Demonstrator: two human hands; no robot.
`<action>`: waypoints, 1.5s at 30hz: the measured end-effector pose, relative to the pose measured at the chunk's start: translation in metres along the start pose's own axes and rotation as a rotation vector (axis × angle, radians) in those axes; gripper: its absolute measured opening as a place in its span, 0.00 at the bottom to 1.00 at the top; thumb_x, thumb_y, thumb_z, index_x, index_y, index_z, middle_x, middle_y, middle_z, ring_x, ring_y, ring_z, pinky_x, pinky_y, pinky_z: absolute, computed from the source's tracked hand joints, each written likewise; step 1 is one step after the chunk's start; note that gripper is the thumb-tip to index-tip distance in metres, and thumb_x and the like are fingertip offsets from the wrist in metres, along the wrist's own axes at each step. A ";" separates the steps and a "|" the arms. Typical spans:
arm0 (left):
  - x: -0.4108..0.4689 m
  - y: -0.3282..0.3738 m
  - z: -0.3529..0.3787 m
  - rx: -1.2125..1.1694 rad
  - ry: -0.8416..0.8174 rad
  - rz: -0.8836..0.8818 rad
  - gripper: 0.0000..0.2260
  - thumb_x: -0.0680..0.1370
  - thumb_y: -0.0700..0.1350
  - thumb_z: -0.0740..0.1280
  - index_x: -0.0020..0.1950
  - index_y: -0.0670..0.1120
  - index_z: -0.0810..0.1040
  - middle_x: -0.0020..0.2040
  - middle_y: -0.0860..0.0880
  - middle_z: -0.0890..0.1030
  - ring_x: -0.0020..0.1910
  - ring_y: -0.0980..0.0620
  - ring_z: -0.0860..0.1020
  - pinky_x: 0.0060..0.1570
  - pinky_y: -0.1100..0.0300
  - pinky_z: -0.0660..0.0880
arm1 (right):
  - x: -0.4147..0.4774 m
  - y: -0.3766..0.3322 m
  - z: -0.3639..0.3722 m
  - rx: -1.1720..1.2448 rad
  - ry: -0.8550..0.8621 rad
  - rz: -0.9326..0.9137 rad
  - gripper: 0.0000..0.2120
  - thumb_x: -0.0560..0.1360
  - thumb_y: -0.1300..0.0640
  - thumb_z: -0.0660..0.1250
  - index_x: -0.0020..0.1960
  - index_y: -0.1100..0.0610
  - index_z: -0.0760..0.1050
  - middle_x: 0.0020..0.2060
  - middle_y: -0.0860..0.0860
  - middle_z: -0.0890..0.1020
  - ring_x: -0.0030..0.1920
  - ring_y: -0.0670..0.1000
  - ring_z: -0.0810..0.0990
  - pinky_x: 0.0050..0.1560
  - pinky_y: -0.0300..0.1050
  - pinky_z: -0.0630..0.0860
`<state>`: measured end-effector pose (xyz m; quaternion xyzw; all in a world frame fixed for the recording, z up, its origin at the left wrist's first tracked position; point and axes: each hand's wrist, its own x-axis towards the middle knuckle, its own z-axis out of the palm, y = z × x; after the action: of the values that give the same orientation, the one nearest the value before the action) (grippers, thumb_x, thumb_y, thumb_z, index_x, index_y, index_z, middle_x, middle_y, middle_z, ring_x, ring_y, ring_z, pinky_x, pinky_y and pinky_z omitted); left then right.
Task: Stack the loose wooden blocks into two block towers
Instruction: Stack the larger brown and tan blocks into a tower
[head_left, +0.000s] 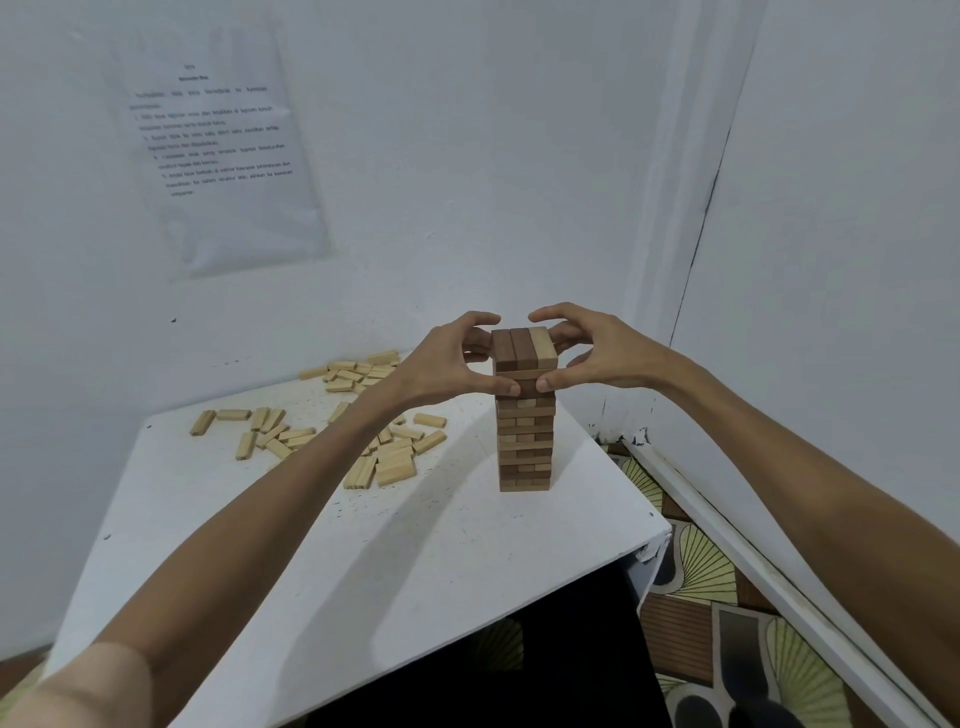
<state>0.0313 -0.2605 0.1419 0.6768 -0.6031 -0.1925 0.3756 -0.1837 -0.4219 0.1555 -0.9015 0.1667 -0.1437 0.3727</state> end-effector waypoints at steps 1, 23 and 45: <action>0.000 0.000 0.000 -0.002 0.001 -0.002 0.44 0.66 0.54 0.84 0.77 0.48 0.68 0.63 0.49 0.82 0.62 0.54 0.80 0.58 0.70 0.74 | 0.000 0.000 0.000 0.000 0.004 -0.003 0.39 0.68 0.49 0.83 0.74 0.45 0.69 0.57 0.43 0.85 0.58 0.43 0.83 0.59 0.43 0.78; -0.003 -0.006 0.001 -0.026 -0.018 -0.002 0.45 0.67 0.50 0.84 0.78 0.46 0.67 0.61 0.51 0.83 0.61 0.57 0.80 0.58 0.72 0.75 | -0.002 -0.001 0.003 -0.021 -0.007 0.015 0.41 0.67 0.47 0.84 0.75 0.45 0.68 0.57 0.41 0.85 0.57 0.42 0.83 0.62 0.47 0.77; -0.006 -0.009 0.006 -0.020 -0.030 0.000 0.48 0.65 0.51 0.85 0.79 0.48 0.65 0.60 0.54 0.82 0.60 0.62 0.80 0.59 0.71 0.75 | -0.004 0.005 0.008 0.001 -0.031 0.018 0.41 0.66 0.48 0.84 0.74 0.44 0.68 0.57 0.42 0.85 0.59 0.44 0.83 0.61 0.45 0.78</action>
<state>0.0315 -0.2570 0.1303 0.6702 -0.6066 -0.2085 0.3733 -0.1856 -0.4185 0.1456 -0.9018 0.1692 -0.1265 0.3771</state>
